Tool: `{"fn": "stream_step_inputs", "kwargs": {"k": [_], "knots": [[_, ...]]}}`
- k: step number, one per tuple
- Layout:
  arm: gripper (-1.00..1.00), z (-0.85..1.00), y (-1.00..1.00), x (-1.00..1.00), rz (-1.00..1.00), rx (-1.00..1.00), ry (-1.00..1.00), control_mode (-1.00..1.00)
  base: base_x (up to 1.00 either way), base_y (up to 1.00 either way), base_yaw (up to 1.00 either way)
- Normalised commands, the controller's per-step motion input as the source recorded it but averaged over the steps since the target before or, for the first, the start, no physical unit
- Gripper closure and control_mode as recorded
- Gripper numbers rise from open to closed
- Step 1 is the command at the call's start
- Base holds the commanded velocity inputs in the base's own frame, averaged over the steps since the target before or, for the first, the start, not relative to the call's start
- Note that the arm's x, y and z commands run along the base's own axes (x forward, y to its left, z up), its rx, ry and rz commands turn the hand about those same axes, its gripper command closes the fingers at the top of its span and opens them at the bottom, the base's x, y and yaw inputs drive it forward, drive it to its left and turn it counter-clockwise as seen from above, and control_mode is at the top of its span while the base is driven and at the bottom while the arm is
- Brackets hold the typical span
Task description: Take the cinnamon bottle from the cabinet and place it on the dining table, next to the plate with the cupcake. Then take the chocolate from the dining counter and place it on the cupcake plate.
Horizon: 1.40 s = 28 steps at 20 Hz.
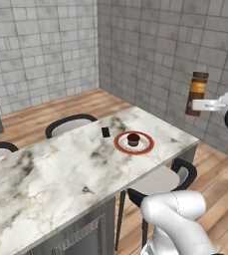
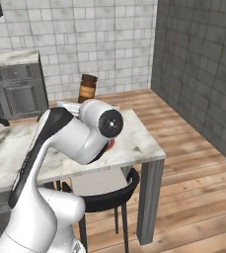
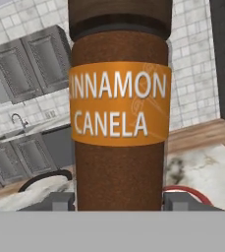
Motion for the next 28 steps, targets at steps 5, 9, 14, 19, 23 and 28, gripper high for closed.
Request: {"fn": "stream_step_inputs", "kwargs": {"k": [5, 9, 14, 19, 23, 28], "knots": [[1.0, -0.49, -0.26, 0.54, 0.1, -0.11, 0.0, -1.0, 0.0, 0.0, 0.0], [1.0, -0.56, -0.12, 0.67, 0.11, -0.17, 0.0, -1.0, 0.0, 0.0, 0.0], [1.0, -0.54, -0.15, 0.55, 0.11, -0.07, 0.0, -1.0, 0.0, 0.0, 0.0], [1.0, -0.45, -0.22, 0.55, 0.1, 0.01, -0.01, -1.0, 0.0, 0.0, 0.0], [1.0, -0.44, -0.2, 0.54, 0.08, 0.01, -0.01, -1.0, 0.0, 0.0, 0.0], [1.0, -0.47, -0.13, 0.53, 0.07, 0.0, -0.02, -1.0, 0.0, 0.0, 0.0]]}}
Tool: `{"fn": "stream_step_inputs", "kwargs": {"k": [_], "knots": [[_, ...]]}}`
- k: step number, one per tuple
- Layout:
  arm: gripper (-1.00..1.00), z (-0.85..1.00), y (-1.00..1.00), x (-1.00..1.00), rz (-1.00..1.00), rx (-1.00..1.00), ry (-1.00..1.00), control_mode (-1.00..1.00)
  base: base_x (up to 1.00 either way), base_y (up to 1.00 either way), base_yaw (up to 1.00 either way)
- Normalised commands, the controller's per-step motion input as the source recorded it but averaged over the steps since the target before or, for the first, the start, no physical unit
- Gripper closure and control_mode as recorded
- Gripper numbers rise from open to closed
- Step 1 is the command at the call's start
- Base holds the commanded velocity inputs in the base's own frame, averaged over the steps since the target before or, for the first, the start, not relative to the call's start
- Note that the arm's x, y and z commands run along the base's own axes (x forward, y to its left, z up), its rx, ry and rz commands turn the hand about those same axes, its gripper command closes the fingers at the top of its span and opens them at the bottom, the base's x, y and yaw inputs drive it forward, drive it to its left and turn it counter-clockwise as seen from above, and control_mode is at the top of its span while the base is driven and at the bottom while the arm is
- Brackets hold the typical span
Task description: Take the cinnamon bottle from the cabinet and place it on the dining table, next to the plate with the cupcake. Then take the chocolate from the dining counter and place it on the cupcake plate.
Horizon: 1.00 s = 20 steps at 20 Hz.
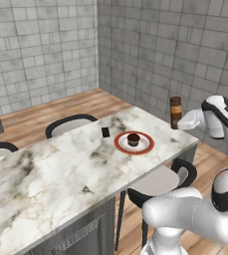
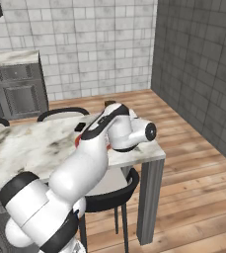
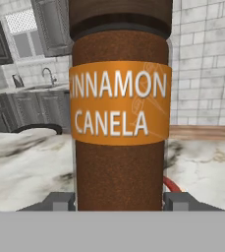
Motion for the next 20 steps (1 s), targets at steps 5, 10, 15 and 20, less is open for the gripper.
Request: {"fn": "stream_step_inputs", "kwargs": {"k": [5, 10, 15, 20], "knots": [[1.0, -0.51, -0.08, 0.39, 0.11, 0.0, 0.0, -1.0, 0.0, 0.0, 0.0], [1.0, -0.43, -0.15, 0.4, 0.11, 0.01, 0.0, -1.0, 0.0, 0.0, 0.0], [1.0, -0.38, -0.17, 0.45, 0.09, 0.02, 0.02, -1.0, 0.0, 0.0, 0.0], [1.0, -0.44, -0.1, 0.35, 0.05, 0.0, 0.0, -1.0, 0.0, 0.0, 0.0]]}}
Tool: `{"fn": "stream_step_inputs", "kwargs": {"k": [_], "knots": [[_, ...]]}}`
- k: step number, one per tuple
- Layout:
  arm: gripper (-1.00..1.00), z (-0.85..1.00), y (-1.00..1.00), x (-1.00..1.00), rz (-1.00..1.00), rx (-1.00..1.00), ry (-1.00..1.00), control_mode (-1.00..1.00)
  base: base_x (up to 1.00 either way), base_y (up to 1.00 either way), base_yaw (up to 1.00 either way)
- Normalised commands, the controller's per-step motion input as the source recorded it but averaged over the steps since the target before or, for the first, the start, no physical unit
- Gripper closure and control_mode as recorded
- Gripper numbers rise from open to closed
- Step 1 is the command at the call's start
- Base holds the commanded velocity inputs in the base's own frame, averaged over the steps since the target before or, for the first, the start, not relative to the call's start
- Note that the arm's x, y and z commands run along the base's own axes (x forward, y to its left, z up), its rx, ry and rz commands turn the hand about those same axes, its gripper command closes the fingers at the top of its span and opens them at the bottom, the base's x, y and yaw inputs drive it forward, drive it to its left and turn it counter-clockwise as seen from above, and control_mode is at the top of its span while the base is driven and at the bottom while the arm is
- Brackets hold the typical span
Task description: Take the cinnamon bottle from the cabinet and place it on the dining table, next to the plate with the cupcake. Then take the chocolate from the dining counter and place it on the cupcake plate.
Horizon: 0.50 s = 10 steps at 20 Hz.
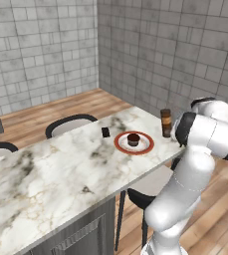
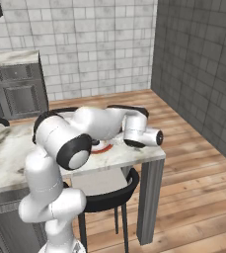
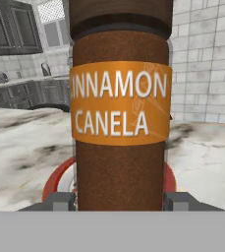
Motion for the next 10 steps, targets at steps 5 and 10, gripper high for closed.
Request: {"fn": "stream_step_inputs", "kwargs": {"k": [5, 10], "knots": [[1.0, -0.42, -0.06, 0.26, 0.05, 0.0, 0.0, -1.0, 0.0, 0.0, 0.0], [1.0, -0.31, -0.12, 0.41, 0.01, 0.03, 0.0, -1.0, 0.0, 0.0, 0.0]]}}
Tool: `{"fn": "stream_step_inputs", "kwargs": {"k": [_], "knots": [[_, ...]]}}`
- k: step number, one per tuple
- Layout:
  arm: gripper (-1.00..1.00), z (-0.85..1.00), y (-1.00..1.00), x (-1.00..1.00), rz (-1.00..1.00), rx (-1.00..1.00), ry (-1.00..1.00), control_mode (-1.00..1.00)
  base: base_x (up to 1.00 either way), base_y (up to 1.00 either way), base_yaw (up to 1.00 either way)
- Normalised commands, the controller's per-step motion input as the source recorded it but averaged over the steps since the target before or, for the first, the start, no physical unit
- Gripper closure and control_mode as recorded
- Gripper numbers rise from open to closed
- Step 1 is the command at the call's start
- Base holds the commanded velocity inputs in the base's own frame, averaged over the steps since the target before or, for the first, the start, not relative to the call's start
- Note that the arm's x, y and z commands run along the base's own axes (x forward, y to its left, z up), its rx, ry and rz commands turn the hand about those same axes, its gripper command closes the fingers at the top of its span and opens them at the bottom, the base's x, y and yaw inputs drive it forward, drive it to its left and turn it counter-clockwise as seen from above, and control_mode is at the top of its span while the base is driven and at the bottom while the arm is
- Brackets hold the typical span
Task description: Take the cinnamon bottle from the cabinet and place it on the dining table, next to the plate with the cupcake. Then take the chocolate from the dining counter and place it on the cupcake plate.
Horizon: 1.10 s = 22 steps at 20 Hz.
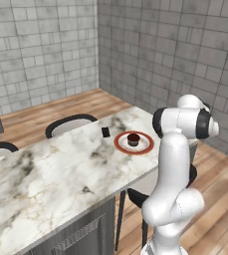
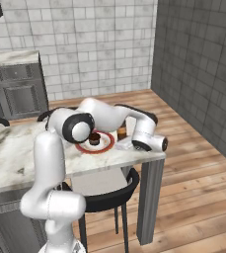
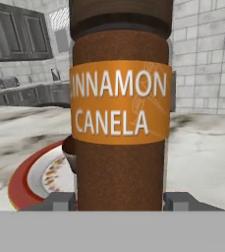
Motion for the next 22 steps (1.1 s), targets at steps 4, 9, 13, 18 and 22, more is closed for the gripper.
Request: {"fn": "stream_step_inputs", "kwargs": {"k": [4, 9, 13, 18, 22], "knots": [[1.0, -0.27, -0.11, 0.44, 0.01, 0.01, 0.0, -1.0, 0.0, 0.0, 0.0], [1.0, -0.33, -0.01, 0.44, 0.01, 0.0, 0.0, -1.0, 0.0, 0.0, 0.0], [1.0, -0.31, 0.13, 0.5, 0.0, 0.0, 0.0, -1.0, 0.0, 0.0, 0.0], [1.0, -0.32, 0.2, 0.52, 0.0, 0.0, 0.0, -1.0, 0.0, 0.0, 0.0], [1.0, -0.38, 0.25, 0.44, 0.0, 0.0, -0.03, -1.0, 0.0, 0.0, 0.0]]}}
